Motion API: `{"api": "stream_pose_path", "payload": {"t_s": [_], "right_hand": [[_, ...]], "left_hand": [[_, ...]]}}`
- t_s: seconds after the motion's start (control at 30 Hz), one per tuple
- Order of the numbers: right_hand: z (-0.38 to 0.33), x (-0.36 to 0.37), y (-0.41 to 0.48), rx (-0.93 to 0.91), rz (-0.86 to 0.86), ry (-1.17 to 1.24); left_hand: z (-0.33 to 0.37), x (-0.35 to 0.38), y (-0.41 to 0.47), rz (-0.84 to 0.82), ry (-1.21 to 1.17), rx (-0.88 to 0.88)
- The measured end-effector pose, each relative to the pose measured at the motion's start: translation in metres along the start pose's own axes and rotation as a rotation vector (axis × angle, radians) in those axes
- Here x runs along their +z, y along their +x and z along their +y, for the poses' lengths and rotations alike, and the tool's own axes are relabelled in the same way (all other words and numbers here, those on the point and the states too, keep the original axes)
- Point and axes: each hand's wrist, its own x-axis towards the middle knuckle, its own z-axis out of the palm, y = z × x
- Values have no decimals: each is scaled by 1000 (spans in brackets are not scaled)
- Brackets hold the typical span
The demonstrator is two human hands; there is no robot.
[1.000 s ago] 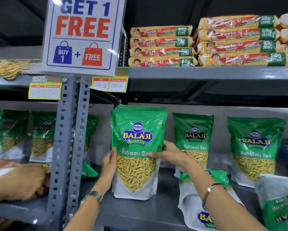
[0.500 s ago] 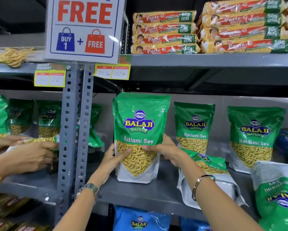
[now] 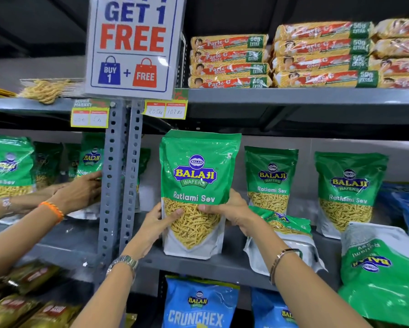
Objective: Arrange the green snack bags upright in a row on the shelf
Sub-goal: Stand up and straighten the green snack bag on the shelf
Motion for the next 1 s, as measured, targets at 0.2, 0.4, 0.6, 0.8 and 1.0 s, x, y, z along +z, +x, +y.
{"api": "stream_pose_path", "payload": {"t_s": [0.2, 0.4, 0.6, 0.8, 1.0], "right_hand": [[3, 9, -6, -18, 101, -27], [2, 15, -9, -20, 180, -59], [11, 17, -1, -6, 174, -38], [2, 9, -18, -30, 129, -214], [-3, -66, -37, -106, 656, -758]], "left_hand": [[2, 4, -3, 3, -12, -1], [5, 4, 0, -13, 1, -1], [1, 5, 1, 13, 16, 31], [11, 31, -24, 338, -122, 135], [38, 115, -37, 363, -154, 97]]}}
